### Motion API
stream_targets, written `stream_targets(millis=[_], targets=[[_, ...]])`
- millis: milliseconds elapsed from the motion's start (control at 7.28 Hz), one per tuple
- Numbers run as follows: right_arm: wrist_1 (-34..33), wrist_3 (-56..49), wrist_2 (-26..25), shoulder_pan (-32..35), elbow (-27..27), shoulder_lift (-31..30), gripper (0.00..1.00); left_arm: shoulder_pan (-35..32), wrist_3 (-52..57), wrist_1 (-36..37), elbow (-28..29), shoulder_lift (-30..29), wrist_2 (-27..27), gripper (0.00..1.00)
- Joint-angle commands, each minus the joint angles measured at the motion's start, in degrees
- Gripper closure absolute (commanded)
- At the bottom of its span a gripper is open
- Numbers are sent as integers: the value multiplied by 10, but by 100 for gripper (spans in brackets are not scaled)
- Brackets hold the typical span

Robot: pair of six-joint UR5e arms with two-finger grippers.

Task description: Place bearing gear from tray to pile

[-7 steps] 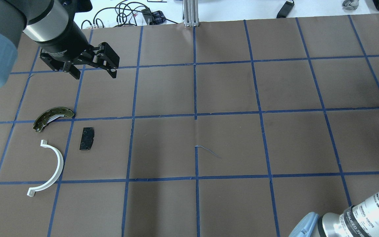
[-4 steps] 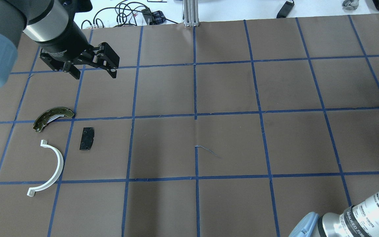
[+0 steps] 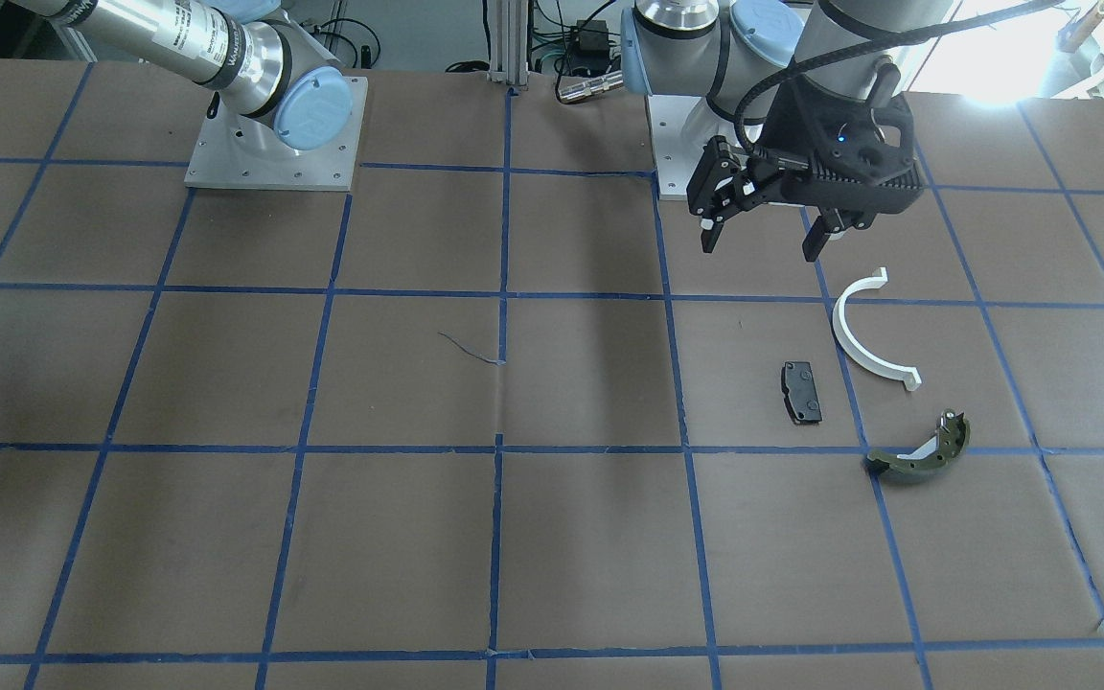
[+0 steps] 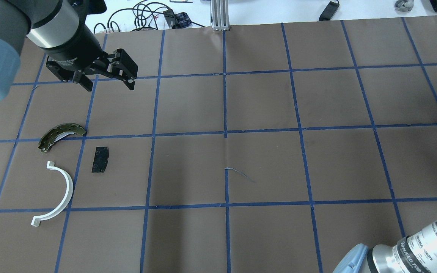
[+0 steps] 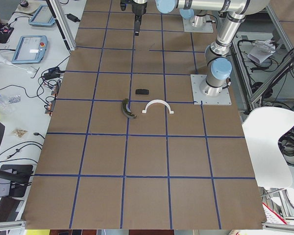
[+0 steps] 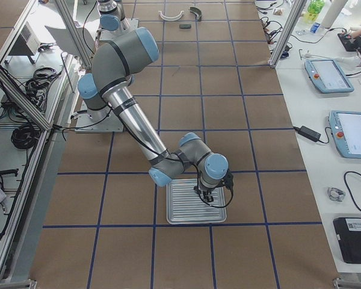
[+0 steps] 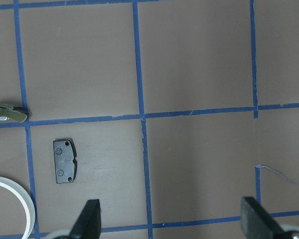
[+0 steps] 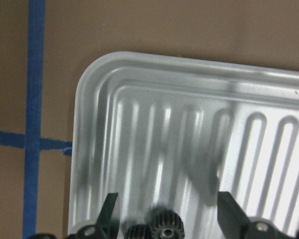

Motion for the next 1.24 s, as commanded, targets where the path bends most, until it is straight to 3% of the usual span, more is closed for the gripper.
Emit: stream_targets(millis=[0,275,1100], targets=[[2,0,-2,-1,-1,0,30,0,0,0,0,0,0,0],[4,0,-3,-1,4,0,30,0,0,0,0,0,0,0],[7,1,-5,-1,5,-3,42,0,0,0,0,0,0,0]])
